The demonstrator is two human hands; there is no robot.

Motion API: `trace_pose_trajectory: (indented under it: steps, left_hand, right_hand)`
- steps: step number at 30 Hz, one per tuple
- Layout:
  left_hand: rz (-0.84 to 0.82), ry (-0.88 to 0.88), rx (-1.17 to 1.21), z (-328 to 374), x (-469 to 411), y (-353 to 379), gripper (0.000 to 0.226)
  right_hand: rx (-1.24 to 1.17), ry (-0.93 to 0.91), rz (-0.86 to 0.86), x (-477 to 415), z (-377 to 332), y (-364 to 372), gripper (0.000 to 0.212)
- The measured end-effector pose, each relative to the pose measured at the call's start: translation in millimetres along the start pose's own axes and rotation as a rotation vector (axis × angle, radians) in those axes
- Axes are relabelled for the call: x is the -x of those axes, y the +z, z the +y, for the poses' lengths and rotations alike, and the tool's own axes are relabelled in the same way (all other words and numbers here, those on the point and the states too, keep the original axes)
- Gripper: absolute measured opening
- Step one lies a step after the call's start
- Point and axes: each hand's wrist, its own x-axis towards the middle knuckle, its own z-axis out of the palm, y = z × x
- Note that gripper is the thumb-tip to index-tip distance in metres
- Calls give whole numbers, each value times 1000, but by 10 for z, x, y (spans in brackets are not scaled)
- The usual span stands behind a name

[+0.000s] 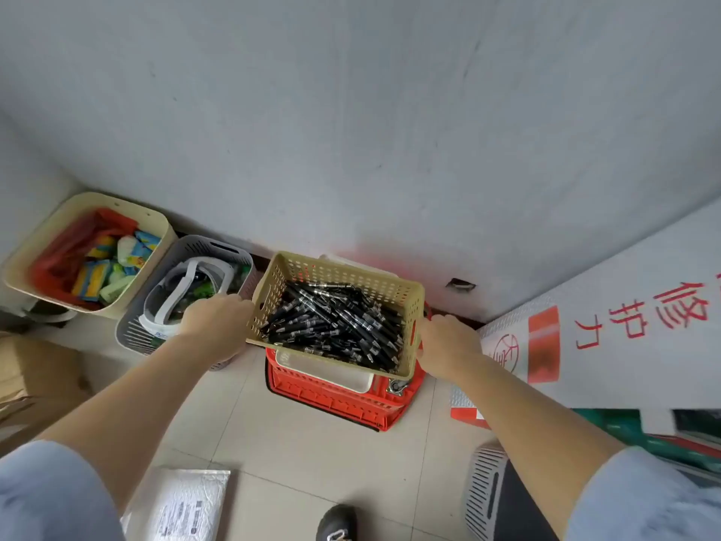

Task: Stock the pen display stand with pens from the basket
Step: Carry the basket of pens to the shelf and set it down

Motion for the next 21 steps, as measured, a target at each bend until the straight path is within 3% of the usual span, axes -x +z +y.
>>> trace_pose_trajectory:
  steps: [4, 9, 11, 15, 21]
  left_hand:
    - [45, -67, 136, 19, -192, 155, 34]
    - [-30, -119, 269, 35, -383, 341, 54]
    - [-25, -106, 333, 40, -449, 393, 49]
    - [47, -132, 466, 85, -487, 359, 16]
    - [55, -287, 614, 78, -359, 372, 29]
  right_hand:
    - [-56, 154, 96, -183, 11, 187, 35]
    - [-287, 272, 67, -385, -53, 416, 37]
    - [-391, 321, 86, -435, -78, 442, 28]
    - [-477, 369, 128, -438, -99, 453, 17]
    - [-471, 410, 168, -346, -88, 480, 13]
